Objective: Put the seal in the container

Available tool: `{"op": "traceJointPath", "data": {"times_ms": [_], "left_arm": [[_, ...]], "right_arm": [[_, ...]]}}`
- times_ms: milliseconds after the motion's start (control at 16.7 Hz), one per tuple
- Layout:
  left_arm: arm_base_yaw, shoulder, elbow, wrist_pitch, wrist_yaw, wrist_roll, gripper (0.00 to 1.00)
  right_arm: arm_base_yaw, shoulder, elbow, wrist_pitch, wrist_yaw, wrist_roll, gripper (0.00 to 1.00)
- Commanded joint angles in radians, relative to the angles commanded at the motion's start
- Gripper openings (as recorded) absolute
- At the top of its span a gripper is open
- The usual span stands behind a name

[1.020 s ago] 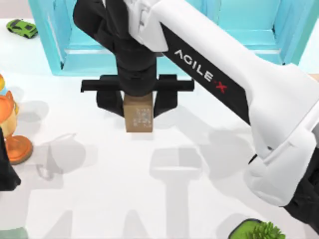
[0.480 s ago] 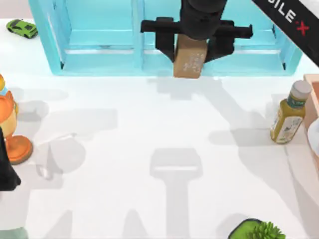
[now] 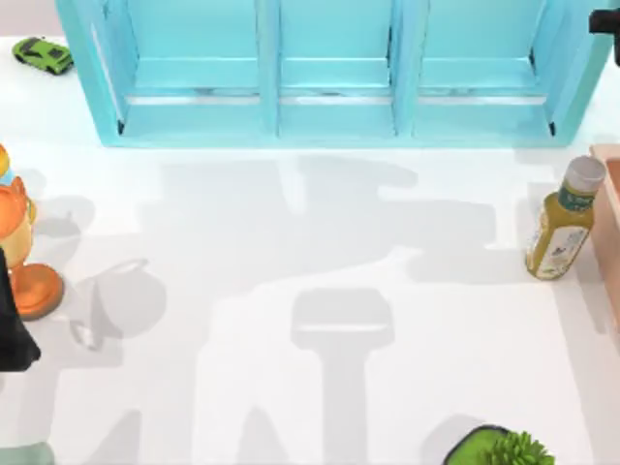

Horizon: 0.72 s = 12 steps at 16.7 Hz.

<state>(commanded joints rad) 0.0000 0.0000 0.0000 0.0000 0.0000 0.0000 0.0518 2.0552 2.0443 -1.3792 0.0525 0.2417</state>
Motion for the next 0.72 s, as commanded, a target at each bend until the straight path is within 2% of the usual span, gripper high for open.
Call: {"op": "traceJointPath", "data": {"times_ms": [360, 540, 720], "left_arm": [[0.0, 0.0, 0.0, 0.0, 0.0, 0.0, 1.0], [0.0, 0.0, 0.0, 0.0, 0.0, 0.0, 1.0], [0.0, 0.0, 0.0, 0.0, 0.0, 0.0, 1.0]], "right_arm": [[-0.296, -0.316, -0.439, 0.13, -0.046, -0.429, 0.0], [-0.367, -0.371, -0.553, 0.122, -0.077, -0.537, 0.0], [-0.384, -0.382, -0.577, 0.11, -0.085, -0.56, 0.0]]}}
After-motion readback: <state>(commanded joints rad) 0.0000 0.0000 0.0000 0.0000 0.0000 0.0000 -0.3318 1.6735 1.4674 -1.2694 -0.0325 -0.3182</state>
